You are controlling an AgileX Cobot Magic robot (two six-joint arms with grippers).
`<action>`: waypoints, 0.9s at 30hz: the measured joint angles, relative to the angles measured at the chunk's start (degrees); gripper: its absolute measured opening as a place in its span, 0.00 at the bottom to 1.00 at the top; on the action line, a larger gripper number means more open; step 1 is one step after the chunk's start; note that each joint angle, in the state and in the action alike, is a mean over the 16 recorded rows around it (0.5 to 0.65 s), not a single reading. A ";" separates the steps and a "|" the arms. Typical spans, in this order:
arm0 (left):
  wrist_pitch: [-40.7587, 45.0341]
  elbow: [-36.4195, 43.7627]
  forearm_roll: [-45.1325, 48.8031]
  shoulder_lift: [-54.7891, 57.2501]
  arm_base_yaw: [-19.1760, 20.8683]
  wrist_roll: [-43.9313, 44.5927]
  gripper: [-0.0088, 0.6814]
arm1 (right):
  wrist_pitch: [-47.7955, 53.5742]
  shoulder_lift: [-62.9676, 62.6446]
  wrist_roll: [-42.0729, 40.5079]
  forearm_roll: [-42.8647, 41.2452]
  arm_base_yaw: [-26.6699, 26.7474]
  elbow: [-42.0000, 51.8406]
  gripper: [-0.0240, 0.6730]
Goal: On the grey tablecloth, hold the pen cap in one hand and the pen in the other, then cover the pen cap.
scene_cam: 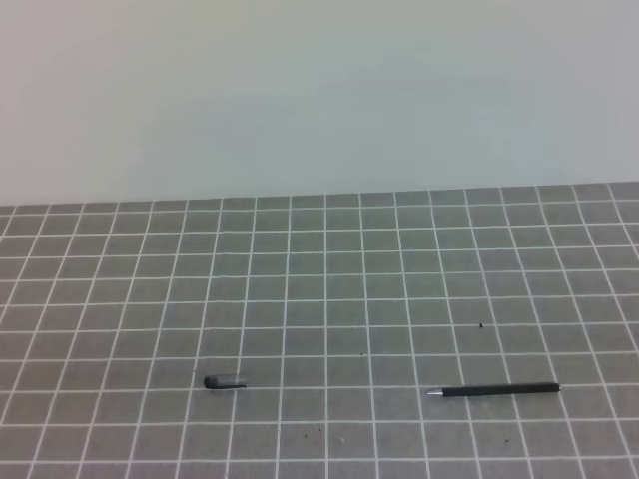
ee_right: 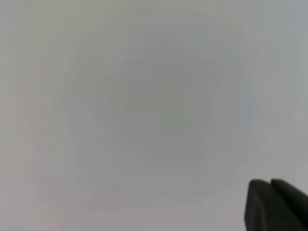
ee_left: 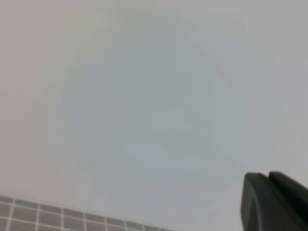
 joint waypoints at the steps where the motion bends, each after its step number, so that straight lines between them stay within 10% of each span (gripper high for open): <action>1: 0.33 -0.90 0.82 0.87 0.00 0.62 0.01 | 1.57 1.62 -1.05 -0.58 0.00 -1.38 0.03; 27: 36.16 -28.15 31.26 46.07 -1.61 18.44 0.01 | 39.21 42.57 10.63 -17.73 0.00 -18.55 0.03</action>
